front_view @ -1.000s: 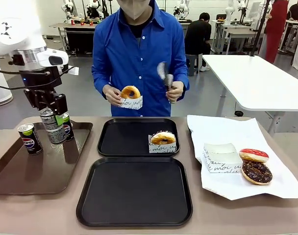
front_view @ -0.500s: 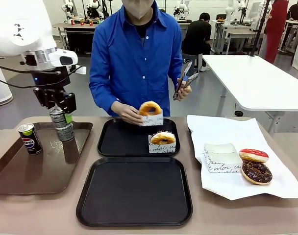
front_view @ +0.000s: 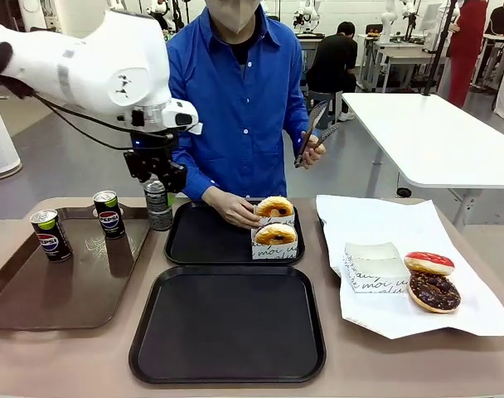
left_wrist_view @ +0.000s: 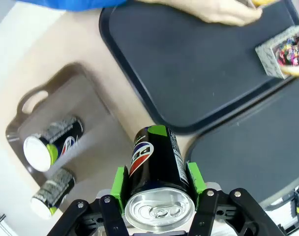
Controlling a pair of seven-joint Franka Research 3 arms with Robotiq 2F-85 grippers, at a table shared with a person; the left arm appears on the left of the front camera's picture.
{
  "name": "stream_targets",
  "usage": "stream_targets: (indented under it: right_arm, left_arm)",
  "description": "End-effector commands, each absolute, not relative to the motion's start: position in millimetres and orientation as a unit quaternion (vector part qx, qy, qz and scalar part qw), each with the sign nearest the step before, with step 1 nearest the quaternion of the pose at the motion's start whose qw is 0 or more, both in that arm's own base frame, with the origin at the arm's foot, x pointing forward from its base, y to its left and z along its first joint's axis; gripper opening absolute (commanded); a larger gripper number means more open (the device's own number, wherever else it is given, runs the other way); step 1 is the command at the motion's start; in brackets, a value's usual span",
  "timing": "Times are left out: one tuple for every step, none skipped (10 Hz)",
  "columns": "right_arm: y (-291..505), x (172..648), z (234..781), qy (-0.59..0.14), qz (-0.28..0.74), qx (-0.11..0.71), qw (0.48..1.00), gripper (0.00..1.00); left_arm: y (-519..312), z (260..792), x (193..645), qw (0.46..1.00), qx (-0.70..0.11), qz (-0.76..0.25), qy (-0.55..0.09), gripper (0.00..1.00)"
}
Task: Set up donuts and drinks on trays.
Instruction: Pick up one Pepsi coke and place it on the Flat Tray.
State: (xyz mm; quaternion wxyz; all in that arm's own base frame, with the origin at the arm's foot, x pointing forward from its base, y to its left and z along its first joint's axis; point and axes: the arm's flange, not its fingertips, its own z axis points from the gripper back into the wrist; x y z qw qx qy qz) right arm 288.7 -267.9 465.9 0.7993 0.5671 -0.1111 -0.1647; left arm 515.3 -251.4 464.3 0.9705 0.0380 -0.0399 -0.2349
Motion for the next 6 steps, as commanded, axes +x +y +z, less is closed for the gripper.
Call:
stream_targets:
  right_arm:
    - [-266.7,288.7,465.9,-0.117,-0.163,0.575,0.793,1.00]
    - [-266.7,288.7,465.9,-0.117,-0.163,0.575,0.793,1.00]
    - [-266.7,288.7,465.9,-0.117,-0.163,0.575,0.793,1.00]
    - [-266.7,288.7,465.9,-0.117,-0.163,0.575,0.793,1.00]
    - [-266.7,288.7,465.9,-0.117,-0.163,0.575,0.793,1.00]
    - [-266.7,288.7,465.9,-0.117,-0.163,0.575,0.793,1.00]
  left_arm:
    - [-268.9,461.4,533.0,0.971,0.047,-0.227,-0.067,0.59]
    - [-279.9,448.8,538.8,0.968,0.051,-0.230,-0.083,0.59]
    - [-285.5,438.8,542.3,0.969,0.046,-0.227,-0.087,0.59]
    - [-288.9,429.4,544.4,0.970,0.042,-0.226,-0.083,0.59]
    - [-291.3,421.0,545.8,0.970,0.046,-0.225,-0.078,0.59]
    - [-292.6,413.0,546.6,0.970,0.045,-0.226,-0.073,0.59]
